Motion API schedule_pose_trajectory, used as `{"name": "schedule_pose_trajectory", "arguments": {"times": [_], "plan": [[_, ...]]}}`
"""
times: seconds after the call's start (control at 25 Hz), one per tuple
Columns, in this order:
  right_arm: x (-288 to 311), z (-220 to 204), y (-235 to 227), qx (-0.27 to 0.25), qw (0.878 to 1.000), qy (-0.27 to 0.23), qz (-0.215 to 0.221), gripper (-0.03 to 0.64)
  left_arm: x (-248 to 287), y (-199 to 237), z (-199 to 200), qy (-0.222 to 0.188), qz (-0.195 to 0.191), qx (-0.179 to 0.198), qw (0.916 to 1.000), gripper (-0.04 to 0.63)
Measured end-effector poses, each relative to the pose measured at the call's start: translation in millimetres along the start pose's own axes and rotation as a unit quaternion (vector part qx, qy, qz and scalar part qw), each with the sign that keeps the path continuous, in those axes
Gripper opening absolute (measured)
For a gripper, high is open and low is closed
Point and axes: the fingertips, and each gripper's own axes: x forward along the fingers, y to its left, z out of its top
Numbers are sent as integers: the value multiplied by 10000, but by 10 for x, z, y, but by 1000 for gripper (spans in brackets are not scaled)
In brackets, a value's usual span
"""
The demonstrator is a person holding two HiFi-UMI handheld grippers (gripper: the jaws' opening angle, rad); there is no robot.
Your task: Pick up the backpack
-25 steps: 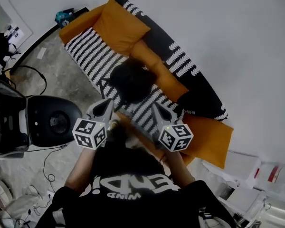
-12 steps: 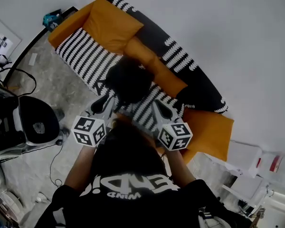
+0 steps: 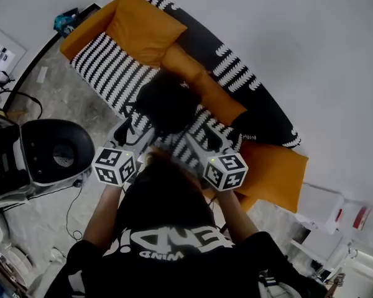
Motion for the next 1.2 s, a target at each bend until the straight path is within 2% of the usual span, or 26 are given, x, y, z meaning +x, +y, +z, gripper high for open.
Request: {"name": "schedule_pose_trajectory", "arguments": {"times": [0.4,0.52,0.72,1.04,1.2], "plan": [[579,-249,-409,-61,9991,398,166,291,633,324,-283,478,10,45,9988,328],[805,-418,-551,-54,9984,554,104,291,875,495,-414,656,40,142,9977,334],[1178,-636,-788,24,9974,711,-80,293,1278,811,-543,745,-13,-16,9972,344],[1661,-928,-1049,269,9958,870,-80,295,1974,1214,-825,986,-113,88,9950,410],[1868,-1070,-1126,423,9945,962,-11,295,2222,1295,-966,981,-400,-154,9943,445]]}}
